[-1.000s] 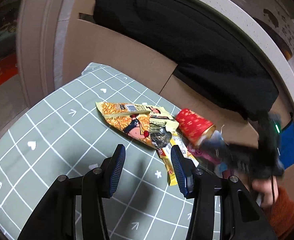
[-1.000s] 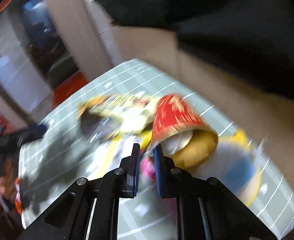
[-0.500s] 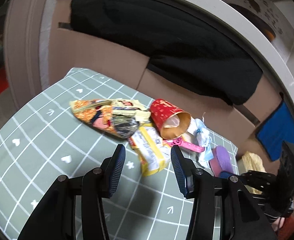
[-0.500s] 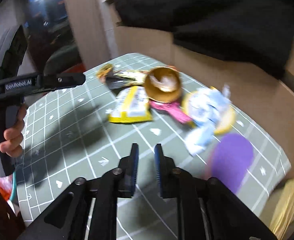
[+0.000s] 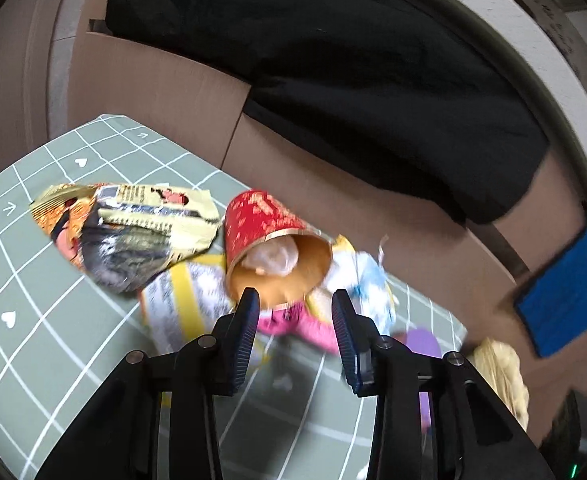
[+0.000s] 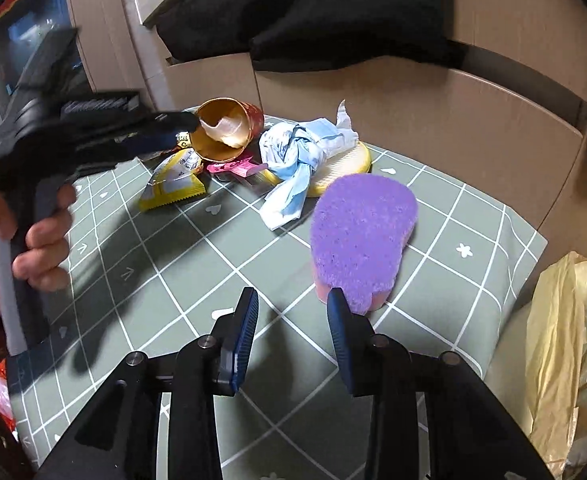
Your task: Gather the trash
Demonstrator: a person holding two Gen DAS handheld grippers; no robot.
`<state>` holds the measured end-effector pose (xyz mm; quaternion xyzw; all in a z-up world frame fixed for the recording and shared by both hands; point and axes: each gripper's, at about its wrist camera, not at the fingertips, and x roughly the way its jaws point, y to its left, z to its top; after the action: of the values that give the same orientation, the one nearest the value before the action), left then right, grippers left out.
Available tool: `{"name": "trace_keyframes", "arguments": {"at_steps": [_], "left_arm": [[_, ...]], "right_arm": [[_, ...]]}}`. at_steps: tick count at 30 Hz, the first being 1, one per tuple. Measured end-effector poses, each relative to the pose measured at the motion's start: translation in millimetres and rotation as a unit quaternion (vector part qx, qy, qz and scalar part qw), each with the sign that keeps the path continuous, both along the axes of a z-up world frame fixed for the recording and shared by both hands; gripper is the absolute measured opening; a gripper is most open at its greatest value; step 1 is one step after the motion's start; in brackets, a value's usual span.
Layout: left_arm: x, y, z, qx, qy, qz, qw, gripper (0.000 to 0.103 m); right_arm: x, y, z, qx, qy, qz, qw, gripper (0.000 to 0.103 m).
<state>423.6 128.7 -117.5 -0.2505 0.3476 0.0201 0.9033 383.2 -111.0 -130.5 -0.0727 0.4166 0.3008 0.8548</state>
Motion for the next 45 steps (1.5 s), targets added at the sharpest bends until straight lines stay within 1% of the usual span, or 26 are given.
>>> {"name": "trace_keyframes", "arguments": {"at_steps": [2,3,7,8,10,12,14,17,19,20,21,25,27,30,32,35,37,40,43,44,45], "left_arm": [[14.7,-2.3,-1.9,0.008,0.015,0.018,0.9997,0.038],[20.2,-1.7,-4.0,0.009,0.022,0.023,0.9994,0.036],[40.0,3.4,-13.5,-0.002,0.045,0.049,0.9977,0.033],[43.0,5.2,-15.5,-0.006,0.048,0.054,0.9974,0.031],[49.4,9.2,-19.8,-0.016,0.050,0.063,0.9967,0.021],[55.0,12.3,-23.7,-0.011,0.056,0.063,0.9964,0.005],[56.2,11.9,-24.5,0.002,0.059,0.056,0.9967,0.003],[42.2,11.9,-18.6,0.020,0.058,0.029,0.9977,0.002],[21.9,10.4,-11.5,0.036,0.056,0.005,0.9978,0.002],[11.2,10.2,-9.0,0.039,0.057,-0.007,0.9976,0.002],[-2.3,9.8,-6.2,0.042,0.059,-0.021,0.9972,0.002],[-47.4,6.1,1.6,0.054,0.059,-0.061,0.9949,0.002],[-67.6,2.9,4.8,0.063,0.058,-0.077,0.9933,0.002],[-92.2,1.1,5.0,0.080,0.056,-0.092,0.9910,0.002],[-101.1,5.5,3.1,0.076,0.058,-0.096,0.9908,0.002],[-105.4,18.6,-3.5,0.056,0.067,-0.100,0.9912,0.002],[-106.3,25.6,-7.3,0.044,0.074,-0.102,0.9911,0.002],[-109.3,34.0,-9.5,0.033,0.074,-0.110,0.9906,0.007],[-113.9,39.9,-9.6,0.043,0.078,-0.113,0.9896,0.024],[-115.5,41.4,-9.1,0.046,0.077,-0.113,0.9895,0.031],[-118.4,42.8,-7.8,0.048,0.073,-0.116,0.9894,0.034]], "right_arm": [[-1.4,0.4,0.7,0.002,-0.005,0.002,1.000,0.034],[-2.5,1.2,1.2,0.004,-0.007,0.003,1.000,0.033],[-5.3,-1.7,2.9,0.012,-0.007,0.005,1.000,0.033],[-6.5,-2.9,3.2,0.014,-0.009,0.006,1.000,0.033],[-8.7,-4.2,4.5,0.013,-0.015,0.007,1.000,0.033],[-11.0,-5.4,5.7,0.010,-0.020,0.007,1.000,0.033],[-11.1,-6.0,7.8,0.008,-0.024,0.007,1.000,0.033],[-9.9,-6.8,11.8,0.008,-0.033,0.002,0.999,0.033],[-6.9,-9.1,15.4,0.009,-0.039,-0.004,0.999,0.038],[-4.9,-10.3,16.6,0.011,-0.040,-0.007,0.999,0.044],[-2.4,-11.3,17.2,0.013,-0.039,-0.010,0.999,0.047],[7.5,-12.9,17.5,0.023,-0.027,-0.025,0.999,0.048],[13.7,-11.2,16.5,0.024,-0.021,-0.037,0.999,0.051],[23.9,0.3,19.7,0.028,-0.019,-0.033,0.999,0.052],[30.3,16.0,25.0,0.014,-0.035,-0.027,0.999,0.052],[46.3,44.2,30.1,-0.007,-0.065,-0.018,0.998,0.052],[62.1,60.8,27.9,-0.013,-0.068,-0.021,0.997,0.052],[86.9,81.6,16.9,-0.019,-0.045,-0.018,0.999,0.052],[107.1,97.1,2.1,-0.043,-0.029,-0.018,0.999,0.052],[112.2,101.0,-2.3,-0.051,-0.026,-0.020,0.998,0.052],[115.6,102.8,-5.1,-0.057,-0.022,-0.021,0.998,0.051]]}}
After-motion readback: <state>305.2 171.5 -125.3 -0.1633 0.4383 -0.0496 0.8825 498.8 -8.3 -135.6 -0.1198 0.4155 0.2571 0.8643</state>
